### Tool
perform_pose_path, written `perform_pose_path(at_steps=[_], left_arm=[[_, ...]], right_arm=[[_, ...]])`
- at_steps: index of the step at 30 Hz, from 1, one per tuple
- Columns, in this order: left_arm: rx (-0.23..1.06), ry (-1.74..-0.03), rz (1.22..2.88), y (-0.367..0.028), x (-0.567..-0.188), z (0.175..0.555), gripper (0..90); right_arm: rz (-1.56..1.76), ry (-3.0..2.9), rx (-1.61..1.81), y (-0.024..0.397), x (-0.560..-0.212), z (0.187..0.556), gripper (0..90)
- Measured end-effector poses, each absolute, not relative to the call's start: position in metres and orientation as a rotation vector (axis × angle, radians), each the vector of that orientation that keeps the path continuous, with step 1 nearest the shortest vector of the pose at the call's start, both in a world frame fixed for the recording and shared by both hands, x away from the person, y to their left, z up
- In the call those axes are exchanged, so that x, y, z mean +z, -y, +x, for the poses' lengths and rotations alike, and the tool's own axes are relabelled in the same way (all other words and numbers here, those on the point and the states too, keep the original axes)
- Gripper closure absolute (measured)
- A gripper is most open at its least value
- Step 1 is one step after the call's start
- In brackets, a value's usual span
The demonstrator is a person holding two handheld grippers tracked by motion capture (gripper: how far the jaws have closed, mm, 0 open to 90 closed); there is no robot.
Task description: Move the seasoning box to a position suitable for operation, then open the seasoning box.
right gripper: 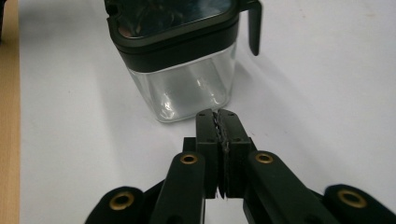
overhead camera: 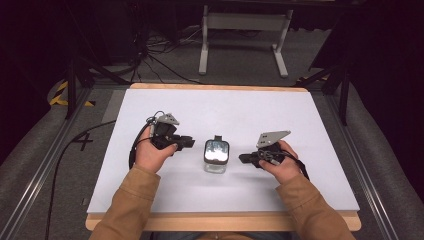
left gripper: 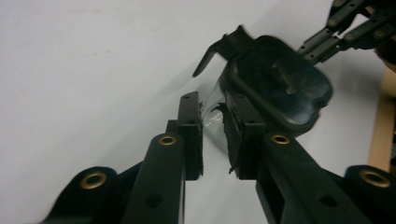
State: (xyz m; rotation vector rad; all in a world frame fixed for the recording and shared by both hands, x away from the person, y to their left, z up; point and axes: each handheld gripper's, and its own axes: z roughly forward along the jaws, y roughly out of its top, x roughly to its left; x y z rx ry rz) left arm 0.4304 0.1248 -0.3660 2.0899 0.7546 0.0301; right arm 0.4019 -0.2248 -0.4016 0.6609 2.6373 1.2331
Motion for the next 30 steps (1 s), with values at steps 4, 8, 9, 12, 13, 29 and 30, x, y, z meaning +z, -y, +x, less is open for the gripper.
perform_pose_path(at_steps=[4,8,9,12,13,29,30], left_arm=[[0.004,-0.689,2.101,-0.117,-0.356,0.434,72.4],[-0.008,-0.652,2.115,-0.108,-0.348,0.442,71.4],[-0.02,-0.64,2.118,-0.106,-0.347,0.445,71.3],[-0.056,-0.624,2.115,-0.101,-0.344,0.455,70.8],[-0.073,-0.616,2.114,-0.099,-0.344,0.46,71.0],[-0.189,-0.652,2.119,-0.062,-0.365,0.492,80.7],[-0.195,-0.652,2.126,-0.061,-0.366,0.493,80.7]], right_arm=[[0.699,-2.6,1.268,0.239,-0.395,0.396,88.3],[0.717,-2.571,1.274,0.248,-0.39,0.391,88.0],[0.718,-2.568,1.276,0.249,-0.389,0.39,87.9],[0.727,-2.557,1.282,0.254,-0.387,0.387,87.6],[0.728,-2.556,1.283,0.255,-0.387,0.386,87.5],[0.746,-2.547,1.289,0.264,-0.387,0.383,85.8],[0.744,-2.548,1.29,0.264,-0.388,0.383,85.8]])
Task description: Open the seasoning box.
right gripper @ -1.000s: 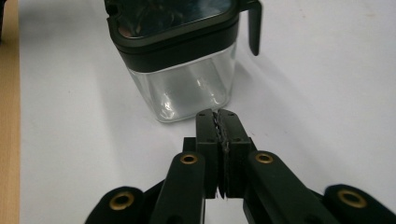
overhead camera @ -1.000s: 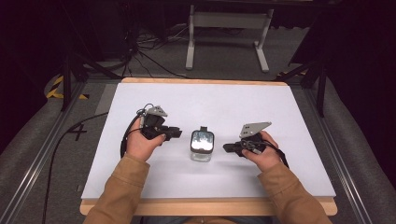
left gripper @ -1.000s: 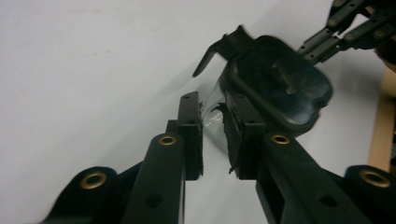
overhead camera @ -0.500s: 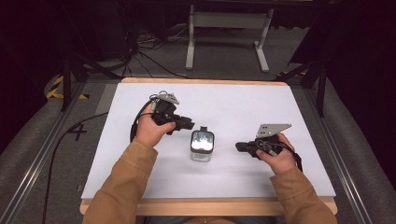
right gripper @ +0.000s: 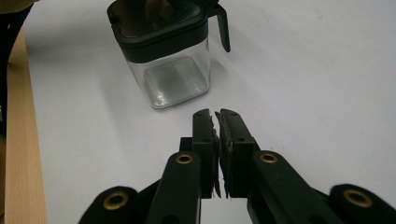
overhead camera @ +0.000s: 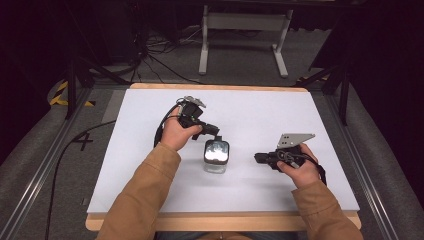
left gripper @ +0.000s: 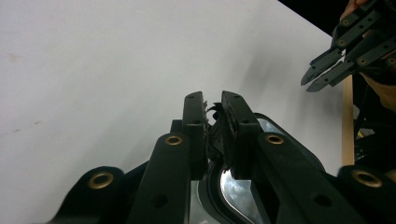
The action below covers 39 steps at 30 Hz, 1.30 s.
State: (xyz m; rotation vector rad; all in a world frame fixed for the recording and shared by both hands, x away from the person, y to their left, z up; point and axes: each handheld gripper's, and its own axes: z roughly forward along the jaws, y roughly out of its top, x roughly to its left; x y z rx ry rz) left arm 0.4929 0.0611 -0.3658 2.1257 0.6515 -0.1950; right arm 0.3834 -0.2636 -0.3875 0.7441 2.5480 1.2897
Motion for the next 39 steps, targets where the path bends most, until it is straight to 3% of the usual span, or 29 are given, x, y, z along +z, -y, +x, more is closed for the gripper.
perform_pose_path(at_steps=[10,25,39], left_arm=[[-0.236,-0.643,2.11,-0.057,-0.37,0.495,89.0],[-0.246,-0.656,2.109,-0.057,-0.371,0.497,89.3],[-0.269,-0.657,2.092,-0.057,-0.373,0.499,89.2]], right_arm=[[0.736,-2.56,1.3,0.261,-0.39,0.384,84.8],[0.698,-2.568,1.307,0.251,-0.389,0.38,84.4],[0.611,-2.595,1.365,0.214,-0.388,0.369,89.6]])
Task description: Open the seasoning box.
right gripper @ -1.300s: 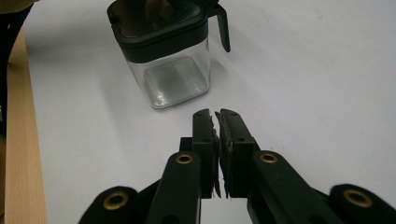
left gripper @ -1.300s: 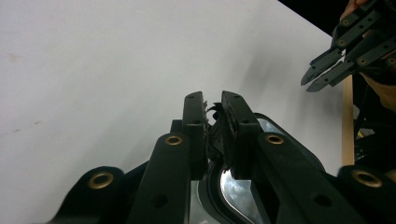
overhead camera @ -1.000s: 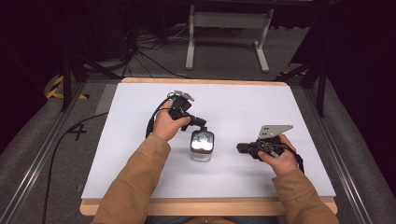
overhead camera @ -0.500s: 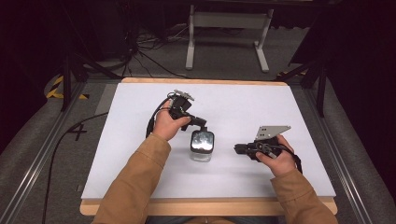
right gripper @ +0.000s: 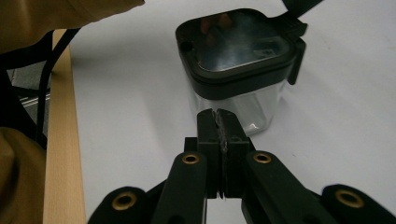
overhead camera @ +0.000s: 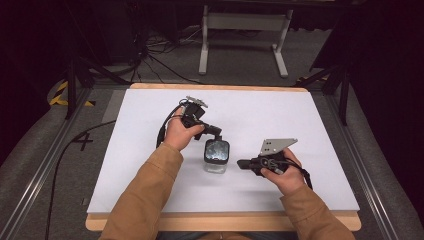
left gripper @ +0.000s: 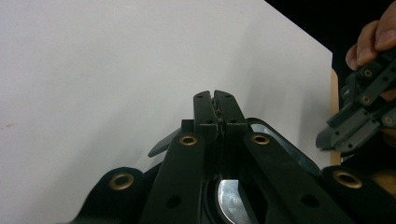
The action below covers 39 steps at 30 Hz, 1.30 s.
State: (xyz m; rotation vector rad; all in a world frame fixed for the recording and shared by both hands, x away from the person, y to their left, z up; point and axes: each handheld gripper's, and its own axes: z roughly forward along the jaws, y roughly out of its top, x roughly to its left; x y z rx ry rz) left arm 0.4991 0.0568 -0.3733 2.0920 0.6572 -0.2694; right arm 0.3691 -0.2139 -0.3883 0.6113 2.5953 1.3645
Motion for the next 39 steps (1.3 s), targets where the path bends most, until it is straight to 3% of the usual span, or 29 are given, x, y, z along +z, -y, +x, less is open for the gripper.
perform_pose_path(at_steps=[30,34,39], left_arm=[[-0.249,-0.676,2.08,-0.057,-0.374,0.496,89.1],[-0.173,-0.683,2.116,-0.056,-0.368,0.492,76.5],[-0.127,-0.655,2.074,-0.066,-0.35,0.481,76.3]], right_arm=[[0.618,-2.581,1.419,0.182,-0.393,0.373,89.8],[0.612,-2.58,1.426,0.182,-0.392,0.372,89.8],[0.599,-2.569,1.436,0.182,-0.391,0.373,89.8]])
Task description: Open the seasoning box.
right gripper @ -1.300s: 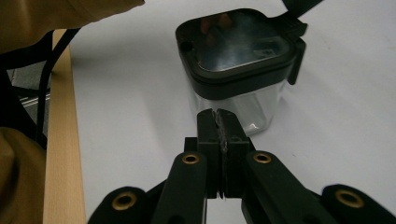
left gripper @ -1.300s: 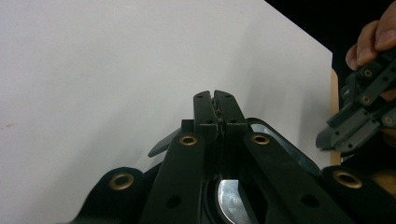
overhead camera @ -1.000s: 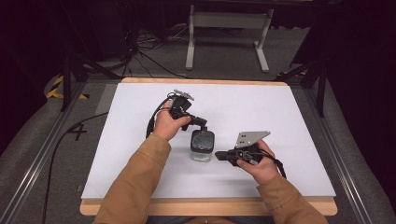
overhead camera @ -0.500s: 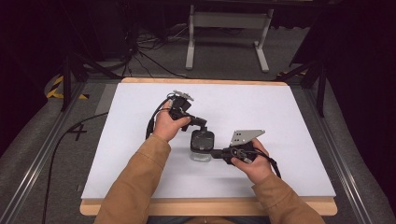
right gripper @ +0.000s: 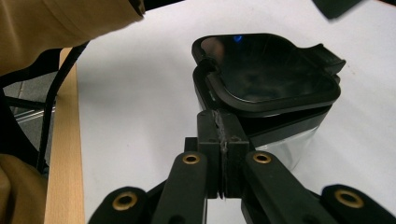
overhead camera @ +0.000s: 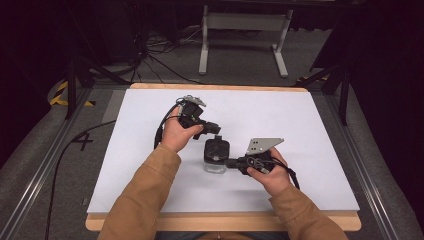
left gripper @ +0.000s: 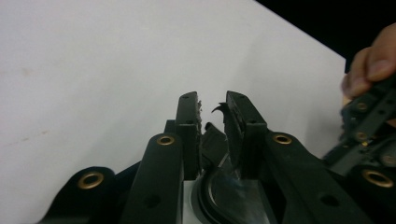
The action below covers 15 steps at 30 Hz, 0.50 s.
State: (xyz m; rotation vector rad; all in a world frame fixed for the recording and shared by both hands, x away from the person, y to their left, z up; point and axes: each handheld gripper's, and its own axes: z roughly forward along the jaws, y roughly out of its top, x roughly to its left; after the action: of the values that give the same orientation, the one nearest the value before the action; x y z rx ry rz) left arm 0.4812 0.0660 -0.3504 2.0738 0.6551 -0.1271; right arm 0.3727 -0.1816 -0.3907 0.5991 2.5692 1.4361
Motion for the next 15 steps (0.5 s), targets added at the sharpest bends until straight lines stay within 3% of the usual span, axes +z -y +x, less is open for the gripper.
perform_pose_path(at_steps=[7,15], left_arm=[[-0.073,-0.571,2.075,-0.085,-0.324,0.447,80.6],[-0.118,-0.473,2.138,-0.091,-0.32,0.416,85.3]], right_arm=[[0.583,-2.48,1.484,0.182,-0.383,0.373,89.9],[0.599,-2.414,1.512,0.184,-0.377,0.376,89.9]])
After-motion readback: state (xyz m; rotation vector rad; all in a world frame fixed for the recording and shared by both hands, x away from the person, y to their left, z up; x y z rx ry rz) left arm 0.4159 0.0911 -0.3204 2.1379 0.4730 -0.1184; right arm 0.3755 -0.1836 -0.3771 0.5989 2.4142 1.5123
